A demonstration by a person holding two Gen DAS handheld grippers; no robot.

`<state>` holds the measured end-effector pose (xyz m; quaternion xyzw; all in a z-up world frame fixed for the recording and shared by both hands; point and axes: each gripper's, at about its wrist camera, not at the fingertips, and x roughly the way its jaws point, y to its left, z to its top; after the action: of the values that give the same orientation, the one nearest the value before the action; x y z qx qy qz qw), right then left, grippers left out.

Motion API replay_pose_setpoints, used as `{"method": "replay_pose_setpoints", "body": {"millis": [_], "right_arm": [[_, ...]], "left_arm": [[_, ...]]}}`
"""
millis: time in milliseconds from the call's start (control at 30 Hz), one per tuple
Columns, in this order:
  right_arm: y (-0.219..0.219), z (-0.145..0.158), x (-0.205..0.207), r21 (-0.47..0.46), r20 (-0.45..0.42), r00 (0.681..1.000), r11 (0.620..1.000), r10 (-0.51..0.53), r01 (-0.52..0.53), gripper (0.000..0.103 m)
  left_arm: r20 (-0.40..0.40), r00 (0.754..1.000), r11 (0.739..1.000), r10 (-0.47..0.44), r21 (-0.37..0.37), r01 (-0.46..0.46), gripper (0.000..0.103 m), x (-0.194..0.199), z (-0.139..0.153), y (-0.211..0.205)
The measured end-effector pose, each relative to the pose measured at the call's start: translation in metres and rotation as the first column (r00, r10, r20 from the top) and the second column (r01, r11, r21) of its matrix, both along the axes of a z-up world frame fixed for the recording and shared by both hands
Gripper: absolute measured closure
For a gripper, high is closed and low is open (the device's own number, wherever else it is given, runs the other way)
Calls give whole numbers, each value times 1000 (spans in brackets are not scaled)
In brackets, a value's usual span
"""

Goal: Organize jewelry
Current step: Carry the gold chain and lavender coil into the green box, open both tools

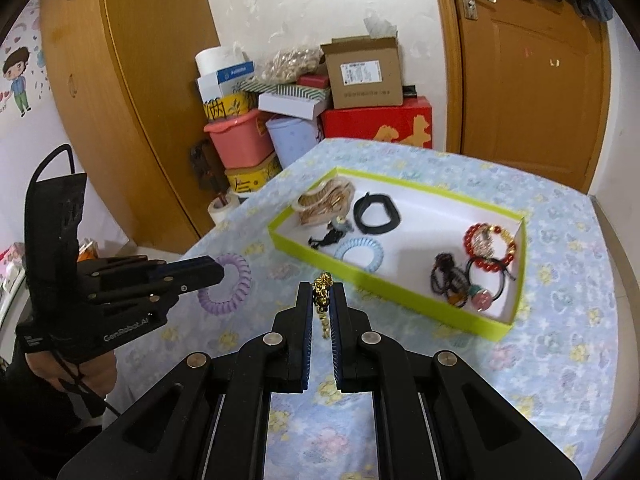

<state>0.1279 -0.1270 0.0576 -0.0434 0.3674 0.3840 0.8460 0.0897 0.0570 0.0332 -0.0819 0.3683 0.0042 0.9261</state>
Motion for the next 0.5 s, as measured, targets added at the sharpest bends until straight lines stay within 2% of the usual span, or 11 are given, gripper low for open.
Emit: {"method": "replay_pose_setpoints", "body": {"millis": [300, 500], "right_arm": [[-9, 21, 29, 3, 44, 998, 999, -35, 35, 95], [-10, 21, 61, -10, 53, 997, 998, -57, 58, 95]], "left_arm": [[10, 999, 999, -34, 31, 33, 94, 41, 16, -10], [-3, 999, 998, -53, 34, 53, 94, 75, 17, -16]]}}
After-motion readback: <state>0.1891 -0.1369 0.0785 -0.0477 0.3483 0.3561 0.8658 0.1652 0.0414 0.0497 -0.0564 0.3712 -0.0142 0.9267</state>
